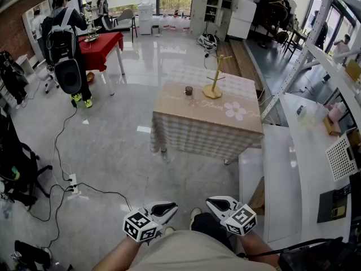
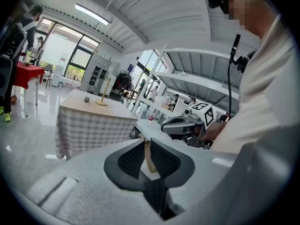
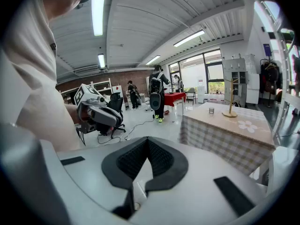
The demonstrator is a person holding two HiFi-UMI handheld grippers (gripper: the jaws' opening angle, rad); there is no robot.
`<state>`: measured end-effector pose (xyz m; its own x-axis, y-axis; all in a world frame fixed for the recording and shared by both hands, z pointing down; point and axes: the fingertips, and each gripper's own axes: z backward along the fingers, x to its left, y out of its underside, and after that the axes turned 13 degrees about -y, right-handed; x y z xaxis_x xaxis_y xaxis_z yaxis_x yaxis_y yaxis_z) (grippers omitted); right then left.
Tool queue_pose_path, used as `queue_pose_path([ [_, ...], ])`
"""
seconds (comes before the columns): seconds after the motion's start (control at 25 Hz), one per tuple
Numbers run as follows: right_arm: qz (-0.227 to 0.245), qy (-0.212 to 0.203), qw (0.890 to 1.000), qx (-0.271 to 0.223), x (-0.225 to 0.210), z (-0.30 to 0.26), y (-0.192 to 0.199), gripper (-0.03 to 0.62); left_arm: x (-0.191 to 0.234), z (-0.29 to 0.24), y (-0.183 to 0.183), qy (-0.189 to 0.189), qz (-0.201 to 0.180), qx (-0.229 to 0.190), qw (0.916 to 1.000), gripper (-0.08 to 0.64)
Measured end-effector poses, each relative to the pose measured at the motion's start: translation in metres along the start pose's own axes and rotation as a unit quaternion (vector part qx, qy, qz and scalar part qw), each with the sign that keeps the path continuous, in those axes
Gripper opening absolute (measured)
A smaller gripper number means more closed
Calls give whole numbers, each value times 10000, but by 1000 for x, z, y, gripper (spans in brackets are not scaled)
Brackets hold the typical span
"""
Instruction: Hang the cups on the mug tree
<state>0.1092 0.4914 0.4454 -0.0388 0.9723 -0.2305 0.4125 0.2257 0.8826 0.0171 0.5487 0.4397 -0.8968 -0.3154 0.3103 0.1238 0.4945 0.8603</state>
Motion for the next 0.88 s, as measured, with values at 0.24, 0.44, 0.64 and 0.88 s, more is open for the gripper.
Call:
queue_pose_path([
  [0.24, 108, 91, 9997, -179, -54, 5, -21, 12, 20, -39, -20, 4, -126, -2, 9999, 43],
  [0.44, 118, -30, 9995, -301, -131, 9, -39, 12, 34, -106, -62, -91, -143, 66, 9998, 43],
  [0.64, 102, -268, 9992, -285, -207, 21, -54, 14, 46, -182, -121, -276, -267, 96, 9992, 43],
  [0.88, 9, -521, 9976, -464, -283, 46, -65, 30, 68, -260, -174, -526, -321, 45, 9981, 44],
])
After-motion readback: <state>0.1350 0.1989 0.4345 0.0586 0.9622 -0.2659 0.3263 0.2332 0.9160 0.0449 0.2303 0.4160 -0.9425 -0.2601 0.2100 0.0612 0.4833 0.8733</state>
